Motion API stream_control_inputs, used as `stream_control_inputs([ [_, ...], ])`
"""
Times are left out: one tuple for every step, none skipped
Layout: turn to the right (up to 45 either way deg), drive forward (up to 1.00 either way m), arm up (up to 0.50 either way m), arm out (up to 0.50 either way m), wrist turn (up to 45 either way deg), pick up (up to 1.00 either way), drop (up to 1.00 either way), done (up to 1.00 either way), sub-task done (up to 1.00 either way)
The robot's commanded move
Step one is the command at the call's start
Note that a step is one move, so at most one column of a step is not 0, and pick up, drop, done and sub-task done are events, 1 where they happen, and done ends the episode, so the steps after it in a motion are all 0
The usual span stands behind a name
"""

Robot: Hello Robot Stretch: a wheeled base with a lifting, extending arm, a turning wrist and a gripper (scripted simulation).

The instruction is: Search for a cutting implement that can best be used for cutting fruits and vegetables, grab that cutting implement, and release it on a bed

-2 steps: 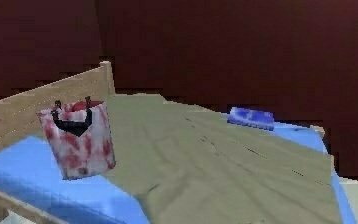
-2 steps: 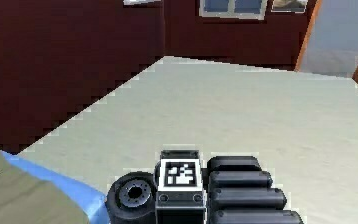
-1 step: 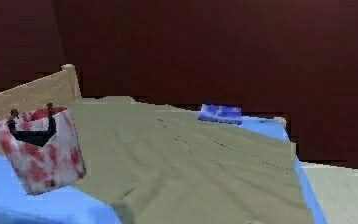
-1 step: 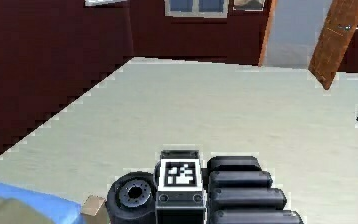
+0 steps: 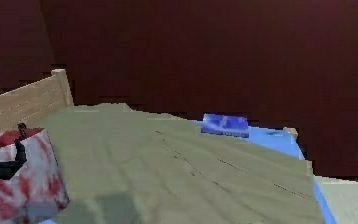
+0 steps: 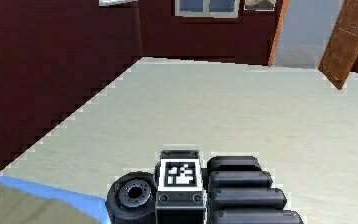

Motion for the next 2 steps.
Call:
stream_control_inputs([
  [6.0,0.00,0.00,0.00,0.0,0.00,0.00,0.00,0.00],
  [-9.0,0.00,0.00,0.00,0.0,0.00,0.00,0.00,0.00],
])
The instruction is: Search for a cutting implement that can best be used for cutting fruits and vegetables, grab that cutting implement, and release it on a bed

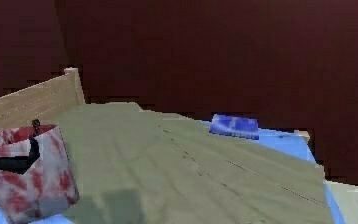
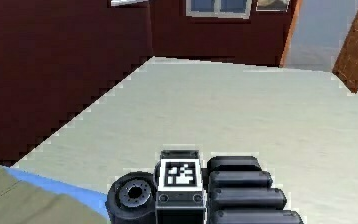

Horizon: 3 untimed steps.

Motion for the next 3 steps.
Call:
stream_control_inputs([
  [6.0,0.00,0.00,0.00,0.0,0.00,0.00,0.00,0.00],
  [-9.0,0.00,0.00,0.00,0.0,0.00,0.00,0.00,0.00],
  [-45.0,0.00,0.00,0.00,0.0,0.00,0.00,0.00,0.00],
])
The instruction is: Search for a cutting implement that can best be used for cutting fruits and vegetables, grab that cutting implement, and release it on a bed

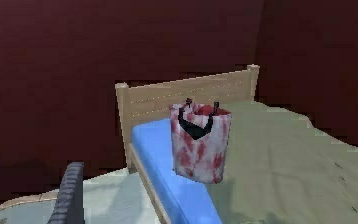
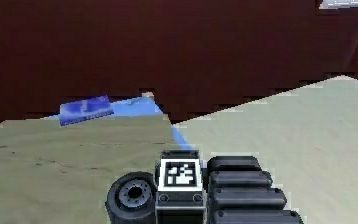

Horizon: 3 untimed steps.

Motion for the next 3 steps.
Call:
stream_control_inputs([
  [-9.0,0.00,0.00,0.00,0.0,0.00,0.00,0.00,0.00],
  [0.0,0.15,0.00,0.00,0.0,0.00,0.00,0.00,0.00],
  [45.0,0.00,0.00,0.00,0.0,0.00,0.00,0.00,0.00],
])
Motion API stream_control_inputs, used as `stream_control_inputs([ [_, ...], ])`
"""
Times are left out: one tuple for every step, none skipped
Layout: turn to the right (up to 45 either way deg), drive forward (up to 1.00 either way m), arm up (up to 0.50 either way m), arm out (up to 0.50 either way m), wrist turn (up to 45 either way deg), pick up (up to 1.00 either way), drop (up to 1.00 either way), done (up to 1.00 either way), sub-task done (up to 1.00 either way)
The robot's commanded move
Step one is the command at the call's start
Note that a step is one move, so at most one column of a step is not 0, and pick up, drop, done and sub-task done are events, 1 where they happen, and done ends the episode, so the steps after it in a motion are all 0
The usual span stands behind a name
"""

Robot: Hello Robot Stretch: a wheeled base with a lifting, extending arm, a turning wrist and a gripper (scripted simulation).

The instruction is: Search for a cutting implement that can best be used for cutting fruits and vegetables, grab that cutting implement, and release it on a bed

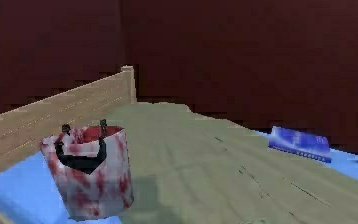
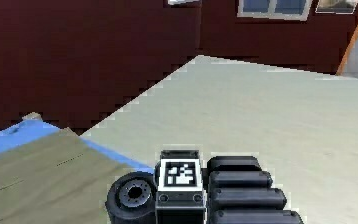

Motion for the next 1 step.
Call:
stream_control_inputs([
  [45.0,0.00,0.00,0.00,0.0,0.00,0.00,0.00,0.00],
])
